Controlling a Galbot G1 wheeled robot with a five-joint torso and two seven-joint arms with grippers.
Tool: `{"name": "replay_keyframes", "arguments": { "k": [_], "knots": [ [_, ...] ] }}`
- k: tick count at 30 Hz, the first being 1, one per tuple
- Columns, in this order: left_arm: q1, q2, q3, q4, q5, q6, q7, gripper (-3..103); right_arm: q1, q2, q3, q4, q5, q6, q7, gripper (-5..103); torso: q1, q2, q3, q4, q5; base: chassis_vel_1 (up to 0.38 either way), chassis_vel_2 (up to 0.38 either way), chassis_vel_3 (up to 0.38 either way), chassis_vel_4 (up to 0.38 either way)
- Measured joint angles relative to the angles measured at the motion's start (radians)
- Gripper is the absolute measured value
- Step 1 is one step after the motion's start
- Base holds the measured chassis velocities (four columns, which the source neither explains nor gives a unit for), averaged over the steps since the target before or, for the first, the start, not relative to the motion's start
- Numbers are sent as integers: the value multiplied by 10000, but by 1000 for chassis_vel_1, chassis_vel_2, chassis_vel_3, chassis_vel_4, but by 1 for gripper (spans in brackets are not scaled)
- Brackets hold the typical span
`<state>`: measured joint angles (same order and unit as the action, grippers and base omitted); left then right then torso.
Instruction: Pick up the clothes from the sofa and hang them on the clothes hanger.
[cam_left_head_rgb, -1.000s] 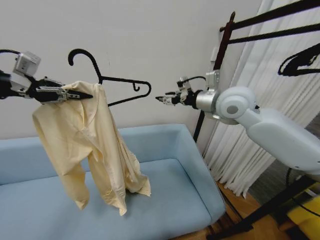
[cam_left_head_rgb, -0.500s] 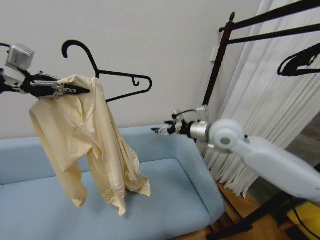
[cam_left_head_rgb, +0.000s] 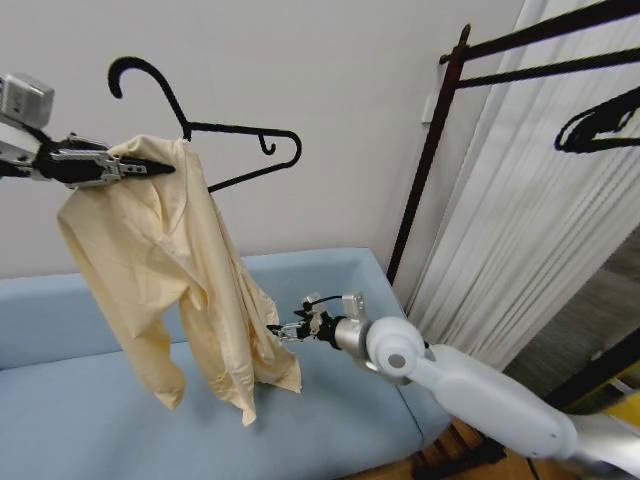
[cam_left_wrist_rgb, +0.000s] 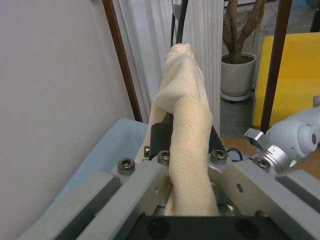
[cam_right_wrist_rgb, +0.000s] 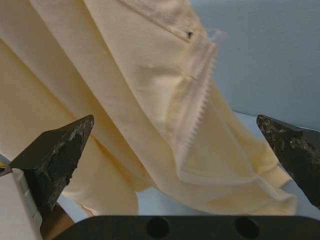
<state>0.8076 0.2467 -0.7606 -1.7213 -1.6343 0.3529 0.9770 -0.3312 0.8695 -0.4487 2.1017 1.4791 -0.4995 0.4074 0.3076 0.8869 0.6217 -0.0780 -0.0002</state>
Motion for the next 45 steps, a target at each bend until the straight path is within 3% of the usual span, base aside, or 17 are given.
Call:
{"name": "replay_keyframes", "arguments": {
  "k": [7, 10, 12, 15, 16, 20, 21, 24, 25, 28, 31, 33, 45],
  "knots": [
    [32, 70, 2, -9, -84, 2, 2, 3, 34, 794, -5, -420, 491, 345, 199, 101, 0, 0, 0, 2, 0, 0, 0, 0, 0],
    [-1, 80, 41, -74, -103, 6, -44, 3, -18, 969, -5, -621, 506, 405, 21, 86, 0, 0, 0, 1, 0, 0, 0, 0, 0],
    [-14, 97, 51, -88, -113, 12, -74, 3, -36, 1005, 0, -683, 500, 407, -85, 86, 0, 0, 1, 1, 0, 0, 0, 0, 0],
    [-17, 187, 53, -91, -150, 17, -108, 3, -50, 1089, 11, -802, 361, 488, -275, 70, 0, 0, 0, 1, 2, 0, 0, 0, 0],
    [-17, 187, 53, -91, -150, 17, -108, 3, -50, 1089, 11, -802, 361, 488, -275, 70, 0, 0, 0, 1, 2, 0, 0, 0, 0],
    [-1, 224, 51, -127, -151, 14, -163, 3, -45, 1089, 4, -856, 69, 526, -389, 53, 0, 0, 1, 1, 1, 0, 0, 0, 0],
    [-1, 224, 51, -127, -151, 14, -163, 3, -45, 1089, 4, -856, 69, 526, -389, 53, 0, 0, 1, 1, 1, 0, 0, 0, 0],
    [-5, 241, 50, -123, -158, 15, -176, 3, -45, 1031, 8, -857, -5, 531, -431, 37, 0, 0, 0, 1, 1, 0, 0, 0, 0],
    [-5, 241, 50, -123, -158, 15, -176, 3, -45, 1031, 8, -857, -5, 531, -431, 37, 0, 0, 0, 1, 1, 0, 0, 0, 0],
    [-15, 263, 45, -110, -167, 17, -180, 3, -49, 981, 54, -834, -21, 552, -405, 21, 0, 0, 1, 1, 1, 0, 0, 0, 0],
    [-19, 279, 44, -104, -173, 20, -181, 3, -66, 947, 89, -804, -48, 572, -369, 15, 0, 0, 0, 1, 2, 0, 0, 0, 0],
    [-24, 281, 40, -101, -181, 23, -187, 3, -72, 910, 150, -779, -76, 635, -236, 5, 0, 0, 0, 1, 2, 0, 0, 0, 0],
    [-147, 56, 43, -196, -166, 39, -200, 3, 514, 834, 853, -807, -155, 1487, 1294, 1, 1, 0, 1, 2, 3, 0, 0, 0, 0]
  ]
}}
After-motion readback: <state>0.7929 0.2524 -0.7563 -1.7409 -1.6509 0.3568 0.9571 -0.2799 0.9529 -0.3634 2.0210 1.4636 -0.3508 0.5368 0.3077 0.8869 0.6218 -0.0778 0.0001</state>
